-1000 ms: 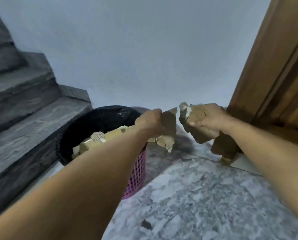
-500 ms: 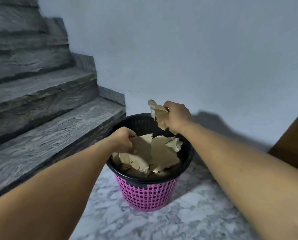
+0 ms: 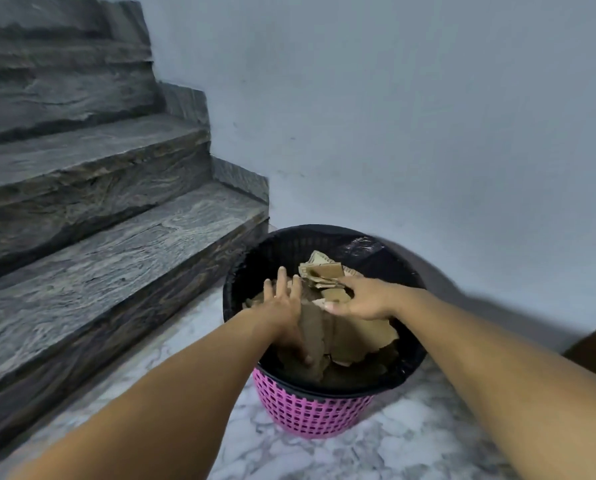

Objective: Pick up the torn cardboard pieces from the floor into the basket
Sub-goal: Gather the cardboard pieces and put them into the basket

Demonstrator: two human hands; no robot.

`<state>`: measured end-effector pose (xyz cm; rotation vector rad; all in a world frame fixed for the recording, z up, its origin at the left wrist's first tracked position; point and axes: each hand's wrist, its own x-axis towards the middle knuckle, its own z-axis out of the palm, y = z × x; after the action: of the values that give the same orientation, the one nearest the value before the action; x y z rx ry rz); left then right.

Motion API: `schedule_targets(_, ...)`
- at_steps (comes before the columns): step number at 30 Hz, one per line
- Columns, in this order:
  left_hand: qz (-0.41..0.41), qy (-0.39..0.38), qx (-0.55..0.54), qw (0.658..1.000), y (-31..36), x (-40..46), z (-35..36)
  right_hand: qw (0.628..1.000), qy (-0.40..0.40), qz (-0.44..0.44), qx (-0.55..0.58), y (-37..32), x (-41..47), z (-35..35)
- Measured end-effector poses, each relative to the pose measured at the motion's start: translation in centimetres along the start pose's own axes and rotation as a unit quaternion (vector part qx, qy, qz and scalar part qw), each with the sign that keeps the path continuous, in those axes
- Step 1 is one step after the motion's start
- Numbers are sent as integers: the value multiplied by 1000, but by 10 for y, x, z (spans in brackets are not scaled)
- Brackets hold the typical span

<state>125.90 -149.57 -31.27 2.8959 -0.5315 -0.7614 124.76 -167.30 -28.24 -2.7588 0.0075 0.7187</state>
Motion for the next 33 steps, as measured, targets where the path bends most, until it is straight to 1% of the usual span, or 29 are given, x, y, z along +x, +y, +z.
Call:
schedule_targets(2, -12, -35, 0, 999, 1, 9, 6, 997, -69, -1, -41, 3, 0, 6)
schedule_targets(4, -24, -64, 7, 998, 3, 14, 15, 994, -96, 12, -55, 10, 8, 19)
schedule_targets(8, -43, -99, 18, 994, 4, 23, 26, 992, -107, 52, -33, 27, 30, 48)
schedule_targets(10, -47, -103, 24, 993, 6, 24, 25, 995, -83, 49, -31, 30, 32, 51)
schedule_targets(11, -48, -99, 27, 994, 6, 21, 24, 997, -54, 43, -41, 29, 29, 49)
schedule_targets(12, -48, -91, 31, 994, 6, 19, 21, 998, -8, 32, -60, 28, 24, 44)
schedule_targets(15, -37, -53, 50, 997, -4, 8, 7, 982, 156, 18, -104, 24, 5, 23)
schedule_targets(16, -27, -21, 70, 997, -9, 5, 0, 972, 199, 19, -120, 24, 0, 18)
schedule_targets(17, -14, 30, 98, 995, -15, 3, -8, 961, 244, 21, -130, 24, -3, 13)
schedule_targets(19, 11, 155, 146, 977, -26, 1, -24, 934, 329, 42, -135, 26, -6, 9)
schedule_targets(20, 13, 197, 145, 969, -33, -1, -30, 927, 346, 67, -126, 27, -8, 8)
schedule_targets(21, 3, 218, 125, 968, -37, -1, -33, 932, 333, 104, -103, 28, -10, 9)
schedule_targets(23, -30, 197, 46, 979, -45, -2, -32, 949, 256, 172, -59, 31, -14, 17)
schedule_targets(24, -40, 182, 16, 982, -48, -2, -27, 952, 234, 188, -53, 34, -15, 21)
schedule_targets(25, -41, 178, -1, 983, -50, -1, -22, 952, 232, 192, -53, 36, -16, 24)
schedule_targets(28, -22, 207, -41, 977, -58, 4, -12, 946, 262, 186, -41, 36, -17, 25)
schedule_targets(33, -21, 218, -69, 973, -60, 6, -9, 943, 257, 211, 5, 28, -19, 21)
